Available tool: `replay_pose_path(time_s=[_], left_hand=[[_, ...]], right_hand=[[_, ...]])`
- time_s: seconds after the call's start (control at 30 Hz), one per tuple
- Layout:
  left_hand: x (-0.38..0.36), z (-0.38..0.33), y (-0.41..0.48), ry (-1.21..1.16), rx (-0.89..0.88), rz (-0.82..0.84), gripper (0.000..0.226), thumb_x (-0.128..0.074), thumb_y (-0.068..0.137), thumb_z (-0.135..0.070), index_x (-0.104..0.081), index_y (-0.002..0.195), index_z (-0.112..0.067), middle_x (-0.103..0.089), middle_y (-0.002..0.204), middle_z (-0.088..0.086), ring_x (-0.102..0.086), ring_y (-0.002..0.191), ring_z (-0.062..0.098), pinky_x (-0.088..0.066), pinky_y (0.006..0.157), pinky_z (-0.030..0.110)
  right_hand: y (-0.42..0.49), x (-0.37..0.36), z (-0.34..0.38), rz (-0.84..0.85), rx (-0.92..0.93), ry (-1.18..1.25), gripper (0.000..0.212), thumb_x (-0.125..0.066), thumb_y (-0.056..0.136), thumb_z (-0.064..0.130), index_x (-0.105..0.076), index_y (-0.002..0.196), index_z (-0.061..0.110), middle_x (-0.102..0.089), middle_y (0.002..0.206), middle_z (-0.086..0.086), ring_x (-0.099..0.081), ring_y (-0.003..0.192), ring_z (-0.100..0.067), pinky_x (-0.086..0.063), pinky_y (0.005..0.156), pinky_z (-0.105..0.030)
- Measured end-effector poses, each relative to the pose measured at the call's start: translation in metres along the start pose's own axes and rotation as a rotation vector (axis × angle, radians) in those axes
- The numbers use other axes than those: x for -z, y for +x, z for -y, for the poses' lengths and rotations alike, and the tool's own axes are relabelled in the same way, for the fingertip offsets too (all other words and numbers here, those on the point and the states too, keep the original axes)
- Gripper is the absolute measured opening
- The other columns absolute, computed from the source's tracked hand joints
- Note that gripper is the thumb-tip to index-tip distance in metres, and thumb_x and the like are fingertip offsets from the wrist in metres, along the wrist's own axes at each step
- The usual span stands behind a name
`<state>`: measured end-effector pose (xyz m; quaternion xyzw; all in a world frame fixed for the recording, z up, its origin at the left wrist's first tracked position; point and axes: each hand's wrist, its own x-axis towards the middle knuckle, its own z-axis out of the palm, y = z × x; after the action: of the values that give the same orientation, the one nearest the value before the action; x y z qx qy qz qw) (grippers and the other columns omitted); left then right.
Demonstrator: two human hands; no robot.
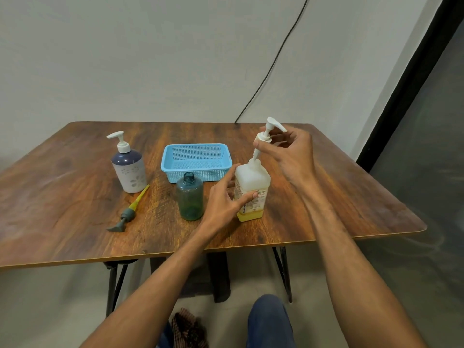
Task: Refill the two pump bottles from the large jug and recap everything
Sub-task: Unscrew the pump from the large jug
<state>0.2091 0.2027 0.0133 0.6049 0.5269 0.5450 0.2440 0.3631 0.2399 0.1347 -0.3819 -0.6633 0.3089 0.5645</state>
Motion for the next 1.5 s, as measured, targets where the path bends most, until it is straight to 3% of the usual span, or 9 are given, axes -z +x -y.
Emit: replay_pose_path(time_s=[0.17,0.37,0.47,0.77,0.97,1.07,1.2,1.33,1.5], left_hand=[[0.001,0.000,-0.001,-0.006,-0.004,0.005,0.084,-0.082,0.082,-0.039,-0.038,0.153,-0.032,-0.056,0.145,-0.004,-0.055,0.130,0.011,-0.055,0.096,0.030],[0.001,-0.001,0.000,0.005,-0.017,0.007,0.082,-0.083,0.082,-0.035,-0.041,0.153,-0.026,-0.057,0.144,-0.005,-0.056,0.127,0.009,-0.052,0.083,0.010],[0.002,0.000,0.000,0.005,-0.021,0.007,0.083,-0.083,0.082,-0.035,-0.041,0.153,-0.025,-0.058,0.143,-0.005,-0.056,0.127,0.009,-0.052,0.082,0.010],[0.002,0.000,0.001,0.018,-0.018,0.006,0.086,-0.084,0.081,-0.038,-0.040,0.154,-0.025,-0.058,0.142,-0.005,-0.056,0.125,0.007,-0.052,0.086,0.015],[0.002,-0.001,0.001,0.009,-0.009,0.012,0.087,-0.083,0.080,-0.039,-0.040,0.153,-0.025,-0.060,0.140,-0.007,-0.057,0.124,0.006,-0.053,0.084,0.012],[0.003,-0.001,0.001,0.015,-0.006,0.010,0.088,-0.084,0.079,-0.040,-0.040,0.154,-0.024,-0.059,0.141,-0.006,-0.057,0.124,0.004,-0.052,0.083,0.009],[0.002,0.000,0.001,0.016,-0.001,-0.001,0.089,-0.084,0.079,-0.042,-0.039,0.155,-0.025,-0.059,0.142,-0.007,-0.057,0.124,0.004,-0.053,0.086,0.013],[0.001,0.002,0.001,0.027,-0.007,-0.016,0.091,-0.084,0.079,-0.042,-0.037,0.156,-0.027,-0.057,0.144,-0.007,-0.056,0.127,0.007,-0.057,0.096,0.028],[0.000,0.003,-0.001,0.024,-0.017,-0.014,0.093,-0.083,0.077,-0.048,-0.037,0.155,-0.029,-0.058,0.143,-0.007,-0.056,0.125,0.003,-0.057,0.096,0.026]], right_hand=[[0.004,0.008,0.017,-0.022,0.049,-0.006,0.032,-0.085,0.078,0.016,-0.075,0.108,0.008,-0.076,0.098,-0.004,-0.072,0.087,-0.019,-0.062,0.081,-0.043],[0.004,0.019,0.039,-0.067,0.132,-0.003,0.032,-0.086,0.075,0.019,-0.076,0.104,0.011,-0.076,0.093,-0.002,-0.072,0.086,-0.024,-0.061,0.080,-0.048],[0.003,0.025,0.051,-0.106,0.162,0.042,0.029,-0.085,0.075,0.020,-0.076,0.102,0.012,-0.076,0.092,-0.003,-0.073,0.086,-0.028,-0.061,0.078,-0.049],[0.001,0.044,0.072,-0.278,0.267,0.129,0.024,-0.083,0.078,0.014,-0.074,0.100,0.008,-0.074,0.095,-0.002,-0.070,0.085,-0.023,-0.057,0.072,-0.032],[-0.009,0.032,0.022,-0.305,0.257,-0.006,0.017,-0.080,0.080,0.005,-0.072,0.095,0.008,-0.071,0.098,-0.002,-0.069,0.089,-0.012,-0.057,0.072,-0.024],[-0.021,0.022,-0.025,-0.276,0.172,-0.157,0.019,-0.079,0.082,0.008,-0.072,0.097,0.016,-0.070,0.097,0.004,-0.066,0.089,-0.012,-0.060,0.073,-0.036],[-0.042,0.008,-0.076,-0.267,0.093,-0.369,0.021,-0.078,0.080,0.004,-0.072,0.096,0.015,-0.066,0.098,0.005,-0.062,0.087,-0.010,-0.056,0.070,-0.028],[-0.056,0.001,-0.106,-0.178,-0.007,-0.492,0.019,-0.076,0.082,0.004,-0.070,0.093,0.017,-0.063,0.099,0.006,-0.060,0.085,-0.011,-0.052,0.063,-0.023],[-0.066,-0.004,-0.128,-0.055,-0.080,-0.640,0.020,-0.076,0.079,0.007,-0.064,0.088,0.021,-0.056,0.094,0.009,-0.053,0.081,-0.011,-0.038,0.058,-0.020]])
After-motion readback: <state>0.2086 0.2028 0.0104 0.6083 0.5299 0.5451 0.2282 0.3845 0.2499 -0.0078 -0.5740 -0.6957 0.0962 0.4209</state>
